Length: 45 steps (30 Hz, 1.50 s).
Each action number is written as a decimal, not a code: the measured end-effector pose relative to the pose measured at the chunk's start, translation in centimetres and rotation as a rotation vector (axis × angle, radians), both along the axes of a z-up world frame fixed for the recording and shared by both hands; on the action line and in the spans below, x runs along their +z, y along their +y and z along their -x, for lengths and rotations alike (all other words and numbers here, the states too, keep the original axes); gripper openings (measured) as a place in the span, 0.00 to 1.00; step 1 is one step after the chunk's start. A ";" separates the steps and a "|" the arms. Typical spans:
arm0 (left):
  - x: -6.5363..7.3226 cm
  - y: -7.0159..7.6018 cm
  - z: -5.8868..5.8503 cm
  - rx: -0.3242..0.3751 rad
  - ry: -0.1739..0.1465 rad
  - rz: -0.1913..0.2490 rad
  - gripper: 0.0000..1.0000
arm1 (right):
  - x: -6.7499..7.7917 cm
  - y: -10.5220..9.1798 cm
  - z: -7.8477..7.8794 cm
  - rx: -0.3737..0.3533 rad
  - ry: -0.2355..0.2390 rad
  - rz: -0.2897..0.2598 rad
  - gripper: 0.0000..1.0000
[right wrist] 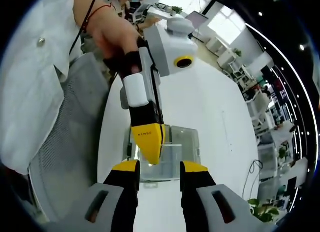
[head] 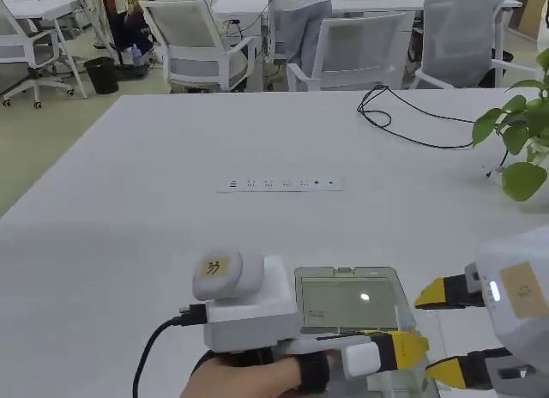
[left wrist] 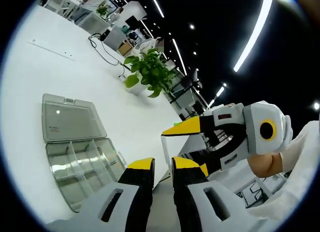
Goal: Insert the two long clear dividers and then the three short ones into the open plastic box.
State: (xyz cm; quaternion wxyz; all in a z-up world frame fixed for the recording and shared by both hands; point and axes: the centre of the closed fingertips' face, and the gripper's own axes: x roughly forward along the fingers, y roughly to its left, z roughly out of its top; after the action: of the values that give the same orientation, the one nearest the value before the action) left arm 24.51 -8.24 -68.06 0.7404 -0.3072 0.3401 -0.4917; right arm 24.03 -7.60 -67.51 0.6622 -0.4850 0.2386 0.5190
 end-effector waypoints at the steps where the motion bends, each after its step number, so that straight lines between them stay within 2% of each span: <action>1: 0.0 0.0 0.0 -0.001 0.001 0.001 0.10 | 0.0 0.0 0.0 0.001 -0.001 0.003 0.33; 14: 0.0 -0.4 0.3 -0.017 0.011 0.005 0.00 | -0.3 0.2 0.0 0.015 -0.002 0.022 0.33; 19: 0.0 -0.3 0.3 -0.010 0.044 0.020 0.00 | -0.3 0.3 0.1 0.022 -0.004 0.023 0.33; 21: 0.0 -0.3 0.3 -0.008 0.041 0.018 0.00 | -0.3 0.3 0.0 0.023 -0.004 0.022 0.33; 27: 0.1 -0.2 0.2 0.000 0.058 0.029 0.00 | -0.2 0.3 0.0 0.026 -0.010 0.018 0.34; 30: 0.2 -0.2 0.2 -0.009 0.037 0.024 0.00 | 0.2 0.4 0.0 0.024 0.001 -0.001 0.35; 32: 0.2 -0.1 0.3 -0.022 0.004 0.005 0.00 | 0.8 0.4 -0.1 0.016 0.018 -0.029 0.35; 34: 0.2 0.1 0.3 -0.045 -0.057 -0.023 0.00 | 1.4 0.2 -0.3 0.005 0.039 -0.062 0.35; 35: 0.2 0.2 0.4 -0.058 -0.078 -0.033 0.00 | 1.9 0.3 -0.3 -0.013 0.079 -0.112 0.35; 36: 0.2 0.2 0.7 -0.084 -0.129 -0.048 0.00 | 2.4 0.3 -0.3 -0.027 0.131 -0.163 0.35; 37: 0.3 0.3 0.8 -0.103 -0.178 -0.058 0.00 | 2.7 0.2 -0.3 -0.031 0.163 -0.186 0.33; 38: 0.5 0.3 1.1 -0.135 -0.249 -0.074 0.00 | 2.8 -0.1 -0.6 -0.022 0.183 -0.195 0.32; 39: 0.5 0.3 1.4 -0.157 -0.280 -0.084 0.00 | 2.9 -0.2 -0.4 -0.007 0.206 -0.201 0.29; 40: 0.6 0.3 1.8 -0.191 -0.329 -0.099 0.00 | 3.2 -0.2 -0.1 0.005 0.237 -0.213 0.26; 41: 0.7 0.3 2.0 -0.209 -0.368 -0.103 0.00 | 3.4 -0.2 0.3 0.019 0.285 -0.234 0.24; 42: 0.9 0.2 2.3 -0.239 -0.439 -0.114 0.00 | 3.6 -0.1 0.5 0.025 0.313 -0.246 0.23; 45: 1.0 0.2 3.0 -0.294 -0.522 -0.133 0.00 | 3.6 -0.4 0.6 0.045 0.410 -0.270 0.18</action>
State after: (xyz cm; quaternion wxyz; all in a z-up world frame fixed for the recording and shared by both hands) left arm 21.46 -8.04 -67.10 0.7422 -0.0689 0.2105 -0.6325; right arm 23.39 -8.00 -63.95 0.6471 -0.2818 0.2855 0.6483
